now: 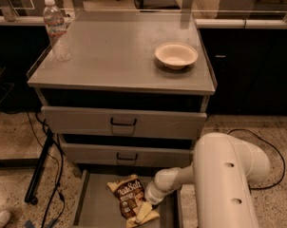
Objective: Pick brown chip bag from bottom drawer and place on counter
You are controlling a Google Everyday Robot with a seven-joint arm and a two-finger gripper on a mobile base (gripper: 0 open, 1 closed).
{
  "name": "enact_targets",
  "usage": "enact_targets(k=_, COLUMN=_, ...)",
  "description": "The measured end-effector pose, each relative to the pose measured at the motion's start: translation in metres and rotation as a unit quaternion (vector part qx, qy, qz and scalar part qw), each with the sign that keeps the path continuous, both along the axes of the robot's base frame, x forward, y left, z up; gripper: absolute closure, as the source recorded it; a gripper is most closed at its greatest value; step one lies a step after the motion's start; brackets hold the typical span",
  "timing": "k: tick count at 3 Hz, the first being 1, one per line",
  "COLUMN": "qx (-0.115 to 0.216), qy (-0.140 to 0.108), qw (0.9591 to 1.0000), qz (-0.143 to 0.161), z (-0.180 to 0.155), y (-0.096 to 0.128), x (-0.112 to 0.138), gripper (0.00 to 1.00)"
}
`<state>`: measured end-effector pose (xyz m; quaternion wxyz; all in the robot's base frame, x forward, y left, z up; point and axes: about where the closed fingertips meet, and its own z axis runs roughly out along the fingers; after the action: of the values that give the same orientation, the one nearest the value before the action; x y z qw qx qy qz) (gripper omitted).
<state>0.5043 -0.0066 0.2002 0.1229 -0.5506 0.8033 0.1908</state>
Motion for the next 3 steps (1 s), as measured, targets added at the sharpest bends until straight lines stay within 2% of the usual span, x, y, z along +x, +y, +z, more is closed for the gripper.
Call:
enact_targets(k=1, qx=-0.002, qy=0.008, qw=0.9998, qz=-0.016, z=-0.013, y=-0.002, x=0.005, gripper=0.0)
enact_targets(k=2, qx=0.0, qy=0.026, qw=0.9993, qz=-0.028, z=-0.037, y=0.011, x=0.012, gripper=0.0)
enact_targets(k=3, qx=0.0, qy=0.026, qw=0.9993, qz=-0.028, z=-0.038, y=0.011, x=0.012, gripper=0.0)
